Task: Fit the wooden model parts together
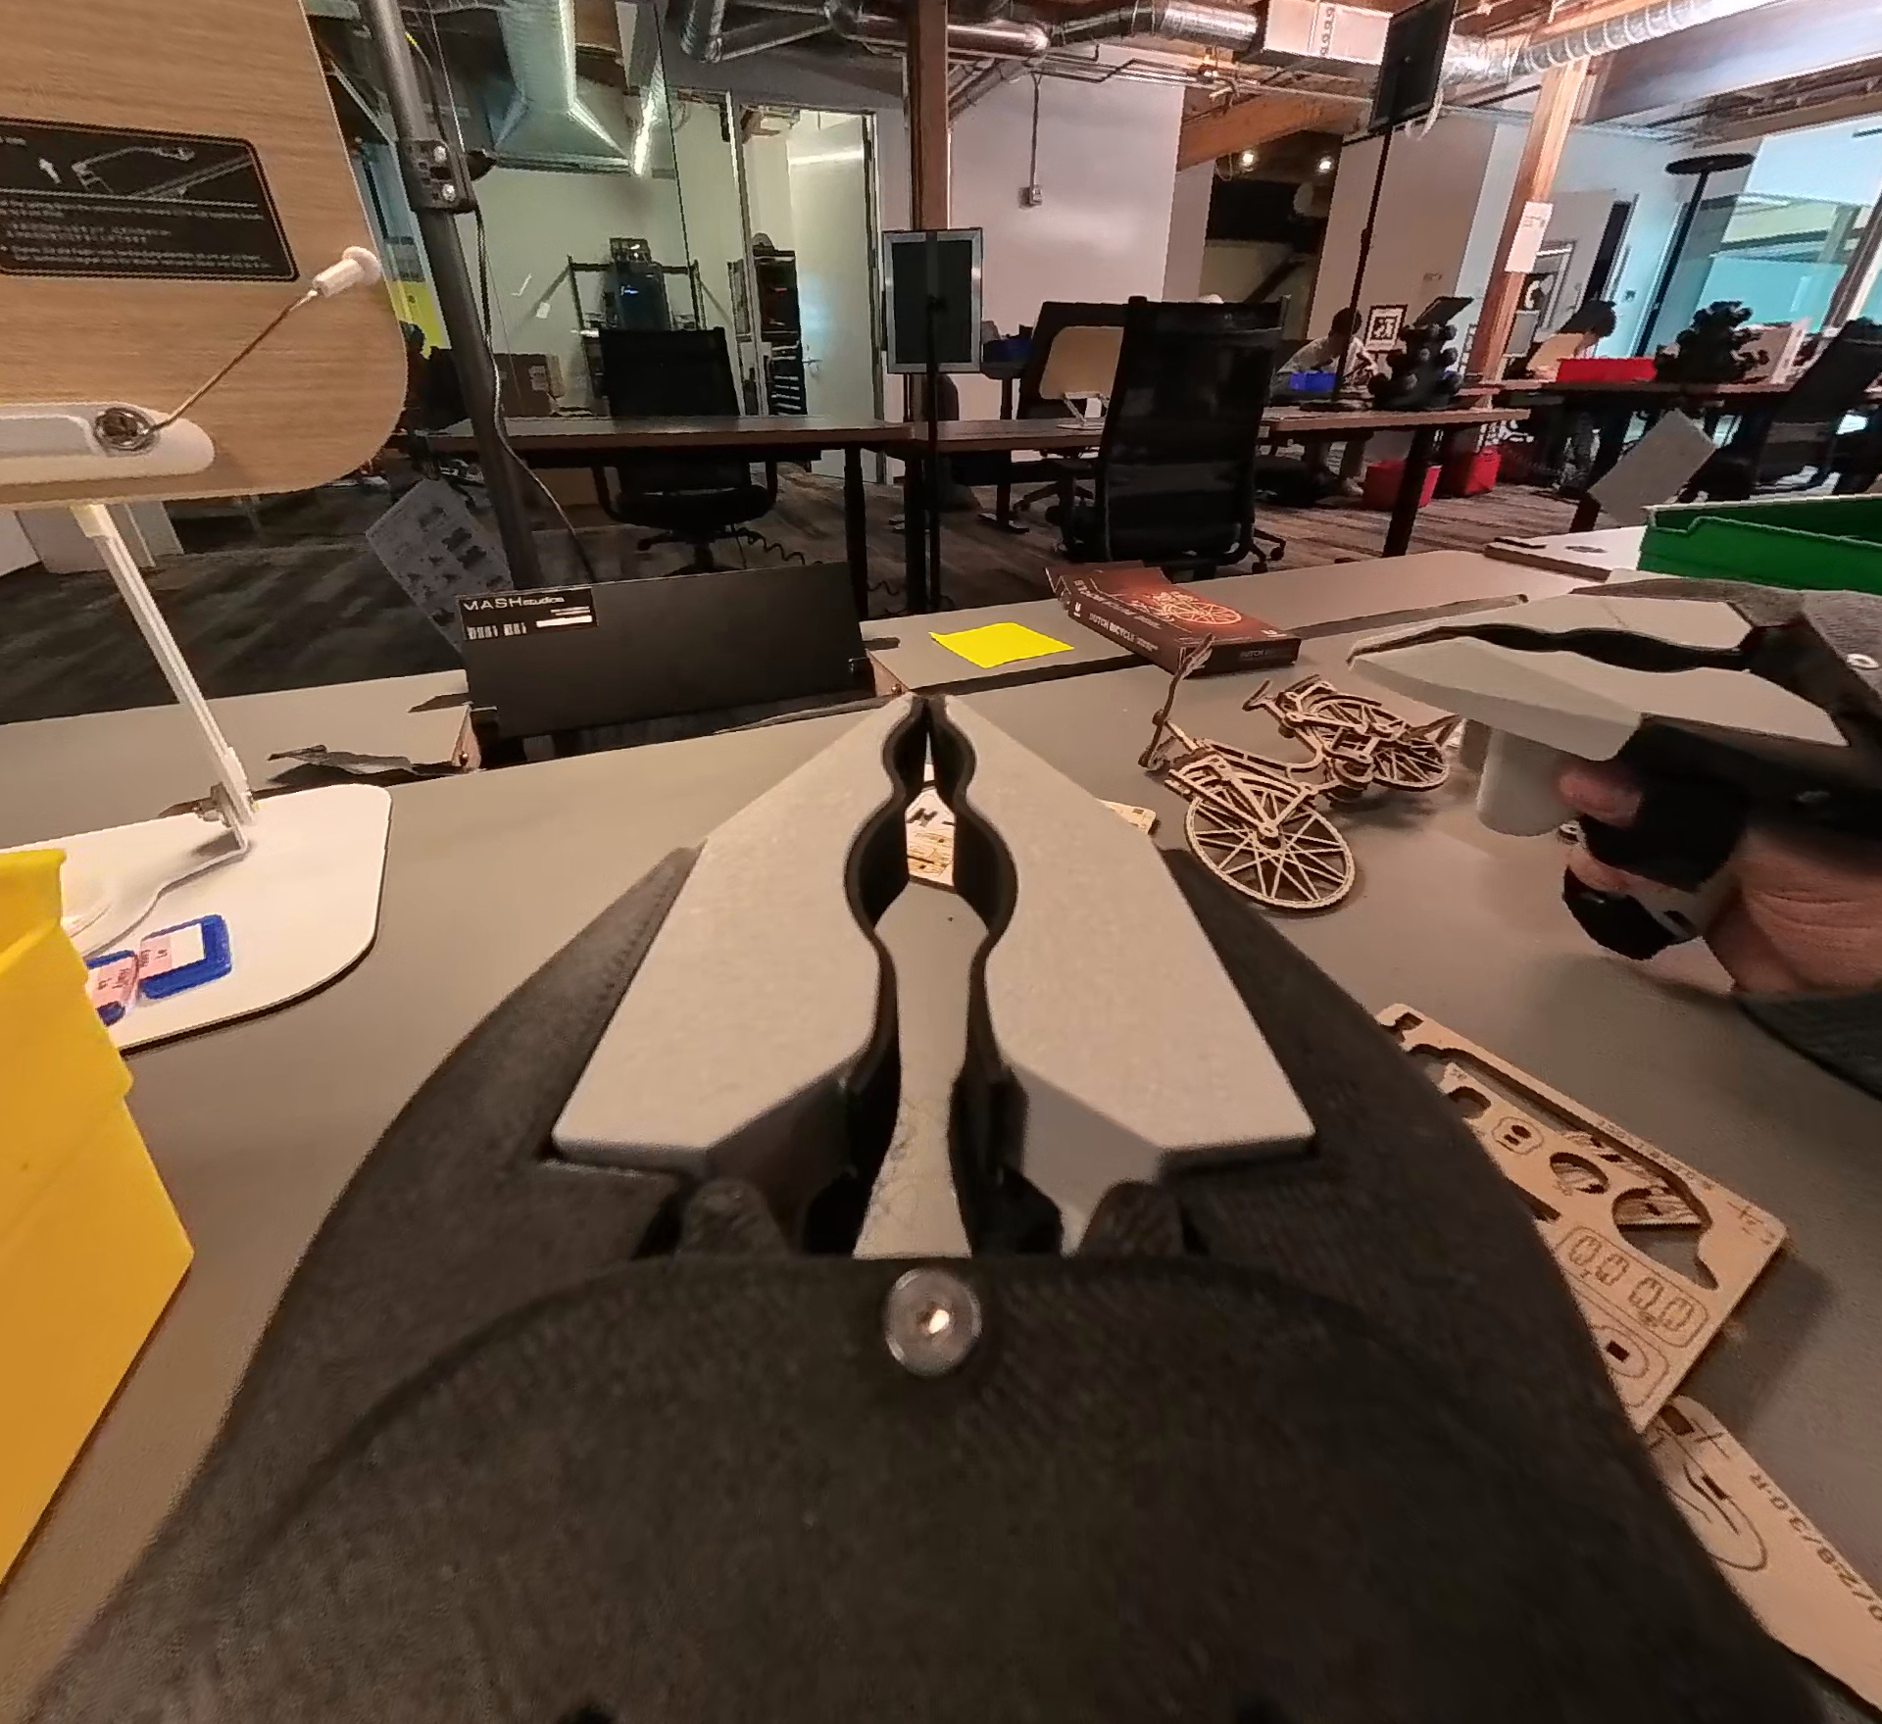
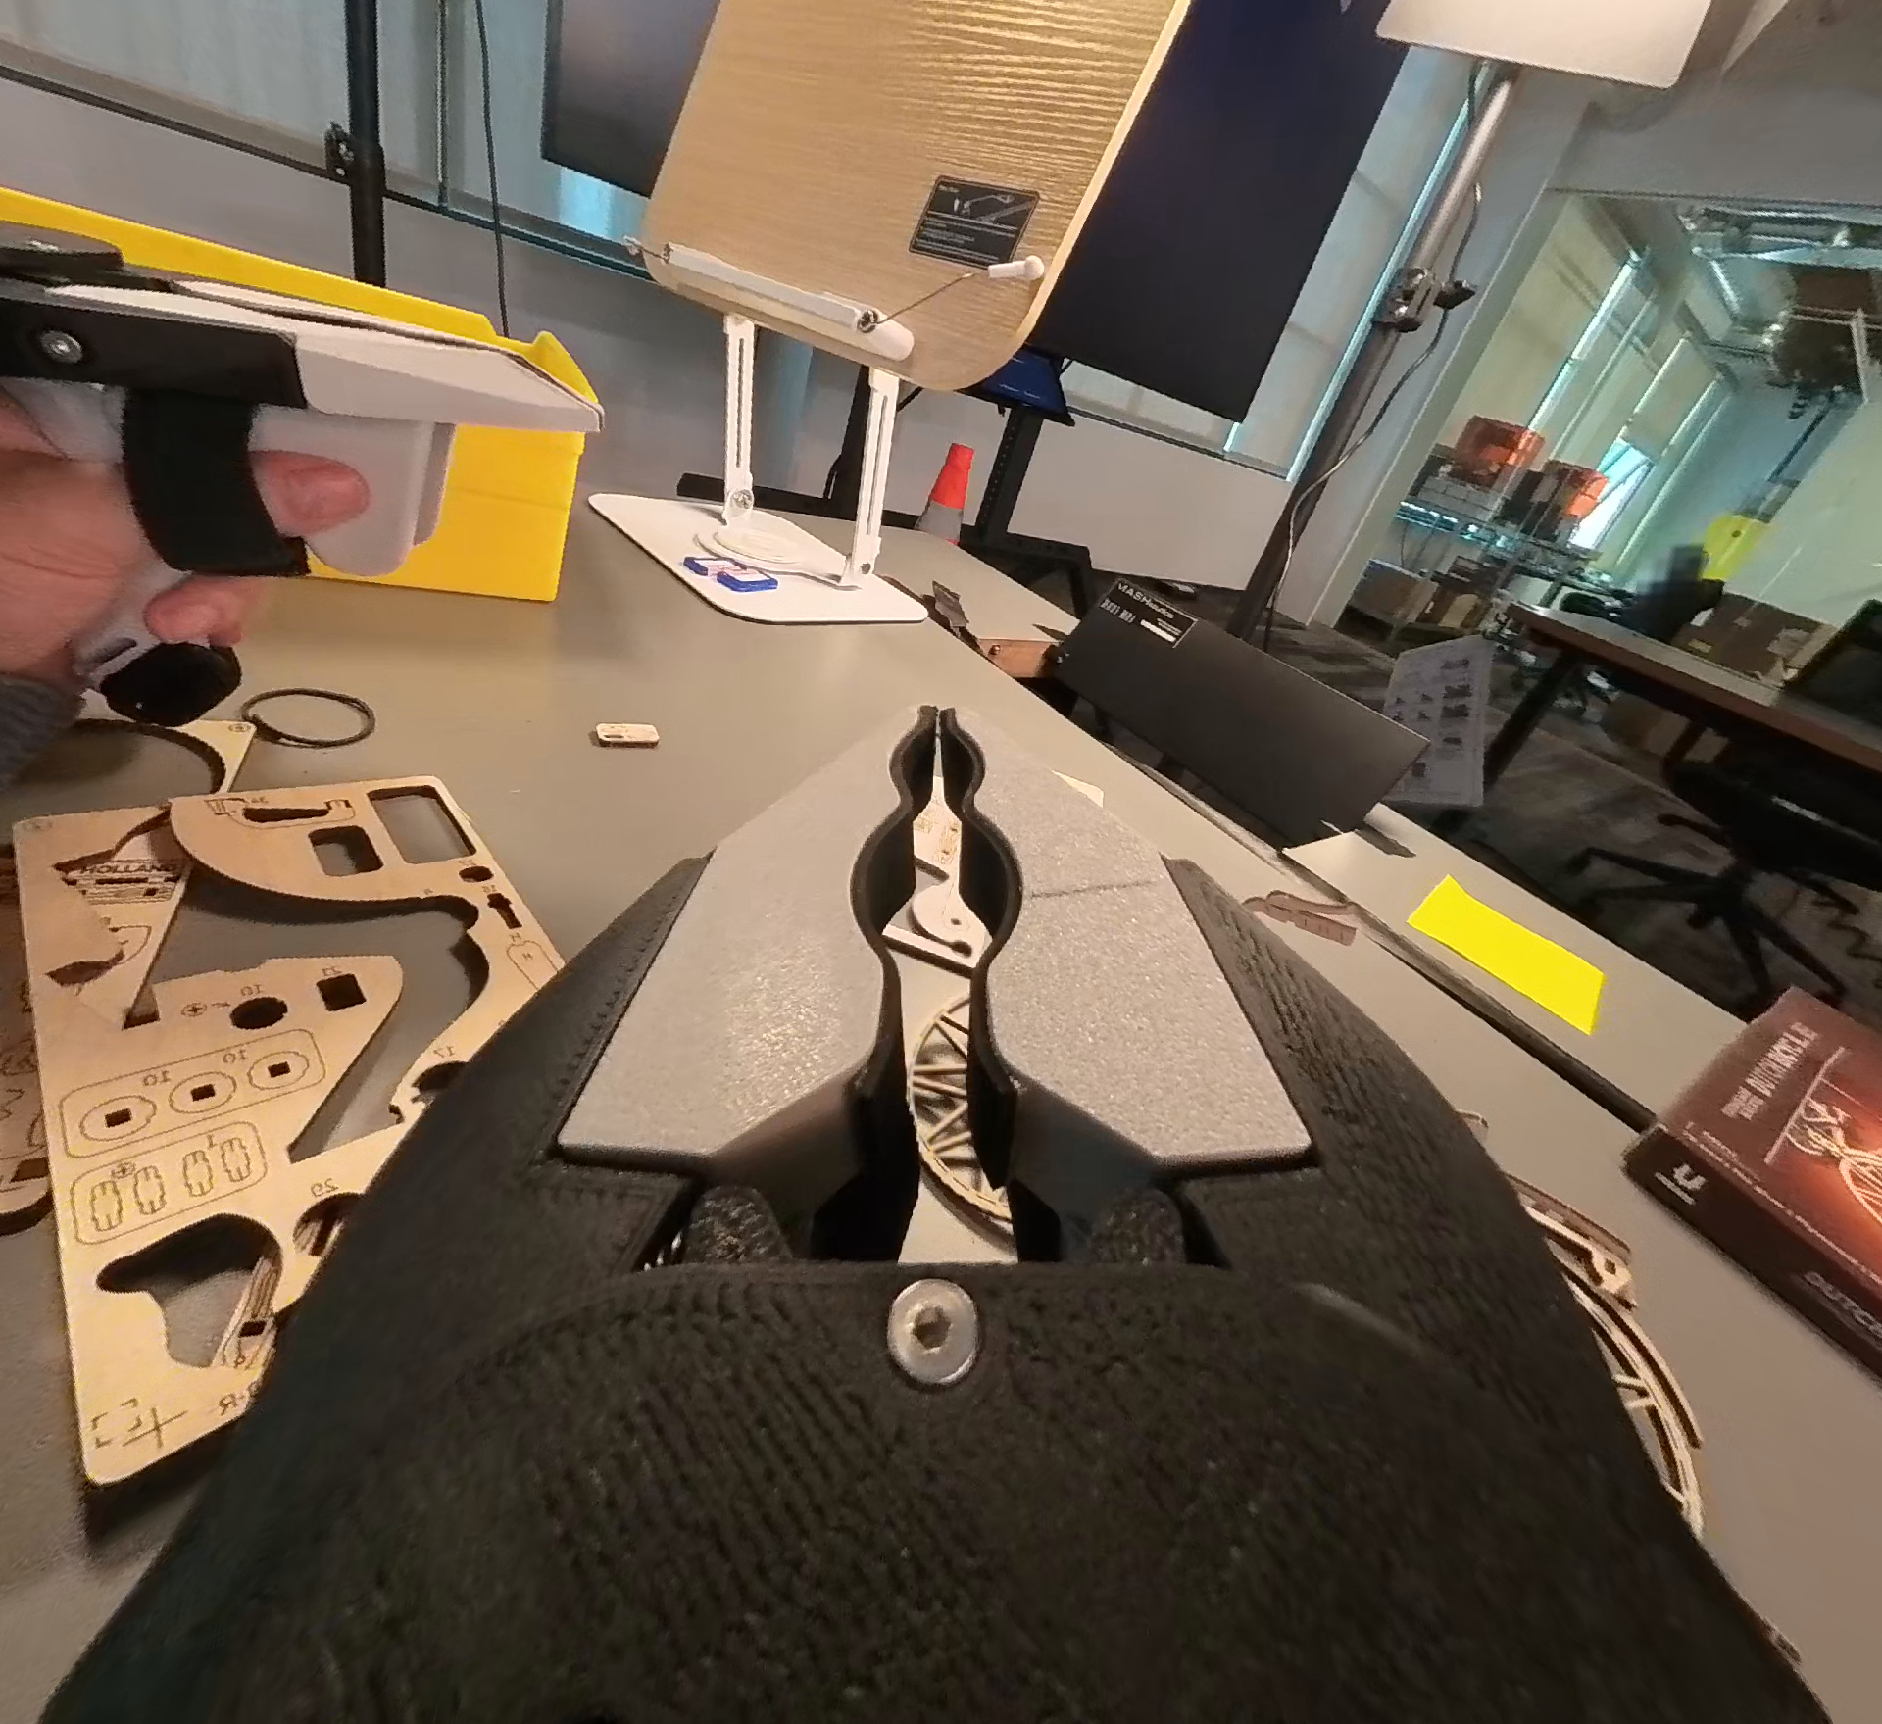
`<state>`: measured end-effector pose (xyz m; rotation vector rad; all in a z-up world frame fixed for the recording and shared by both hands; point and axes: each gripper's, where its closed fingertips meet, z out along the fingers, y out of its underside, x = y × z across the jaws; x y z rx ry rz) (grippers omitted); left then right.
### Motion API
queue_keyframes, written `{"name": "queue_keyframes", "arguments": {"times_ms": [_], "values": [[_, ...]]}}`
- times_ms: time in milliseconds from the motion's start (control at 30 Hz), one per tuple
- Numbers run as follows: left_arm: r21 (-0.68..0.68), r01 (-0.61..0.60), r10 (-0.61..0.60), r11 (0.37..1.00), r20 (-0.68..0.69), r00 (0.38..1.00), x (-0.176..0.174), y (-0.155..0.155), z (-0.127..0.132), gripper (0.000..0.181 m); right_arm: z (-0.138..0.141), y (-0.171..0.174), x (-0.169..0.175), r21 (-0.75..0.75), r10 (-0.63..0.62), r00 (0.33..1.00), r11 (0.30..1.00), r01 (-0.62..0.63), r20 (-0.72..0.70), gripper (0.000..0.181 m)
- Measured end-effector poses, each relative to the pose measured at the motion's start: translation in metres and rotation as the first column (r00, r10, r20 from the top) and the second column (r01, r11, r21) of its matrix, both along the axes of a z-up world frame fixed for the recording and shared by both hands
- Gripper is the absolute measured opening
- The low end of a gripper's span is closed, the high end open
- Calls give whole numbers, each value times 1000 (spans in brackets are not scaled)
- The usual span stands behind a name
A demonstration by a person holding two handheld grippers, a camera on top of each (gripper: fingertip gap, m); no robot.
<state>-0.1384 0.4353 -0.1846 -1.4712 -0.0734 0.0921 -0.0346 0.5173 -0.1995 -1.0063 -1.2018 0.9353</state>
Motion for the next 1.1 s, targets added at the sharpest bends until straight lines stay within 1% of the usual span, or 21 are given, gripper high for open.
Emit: {"name": "queue_keyframes", "arguments": {"times_ms": [467,500,533,567,600,633,667,700,733,800,833,867,900,933,967,1000,1067,1100], "values": [[5,10,-10,1000,0,1000,1,0,0,0,-1,-5,-1,1,30,1000,1000,-30,3,0],[6,9,-9,1000,-1,1000,1,0,1,0,-1,-7,-2,3,40,999,999,-40,7,1],[8,9,-9,1000,-2,1000,1,0,1,0,-1,-12,-2,5,69,998,998,-69,11,5],[9,8,-8,1000,-3,1000,1,0,1,0,-1,-23,-3,13,132,991,991,-132,16,13],[11,6,-6,1000,-5,1000,1,0,2,0,-2,-40,-3,28,233,972,972,-234,29,20],[12,5,-5,1000,-7,1000,0,-1,2,0,-5,-60,-1,46,344,937,937,-347,60,25],[13,4,-4,1000,-7,1000,0,-1,2,0,-11,-78,3,63,429,897,897,-437,109,33],[15,5,-5,1000,-4,1000,0,-1,2,0,-20,-92,7,83,482,859,862,-501,173,40],[17,6,-6,1000,0,1000,0,-1,2,0,-29,-103,12,112,509,826,831,-545,243,43],[23,11,-12,1000,12,1000,0,-1,2,0,-51,-119,23,182,504,767,775,-605,398,44],[28,15,-15,1000,17,1000,0,-1,3,0,-66,-123,28,184,486,726,755,-629,486,44],[32,19,-19,999,20,1000,0,-1,4,0,-81,-125,32,155,462,676,749,-644,574,44],[35,21,-21,999,19,1000,0,-1,4,0,-94,-124,35,116,434,628,757,-643,647,48],[37,20,-21,999,17,1000,0,-1,5,0,-98,-124,34,85,419,612,776,-625,671,56],[39,20,-20,999,15,1000,0,-1,6,0,-97,-124,32,58,416,611,794,-606,674,63],[43,20,-21,999,14,1000,0,-2,7,0,-98,-123,31,31,413,599,806,-591,686,65],[51,19,-20,998,15,1000,0,-3,8,0,-101,-121,31,-50,419,554,827,-560,719,63],[54,20,-21,998,18,1000,0,-3,9,0,-104,-122,32,-111,435,515,832,-543,739,59]]}}
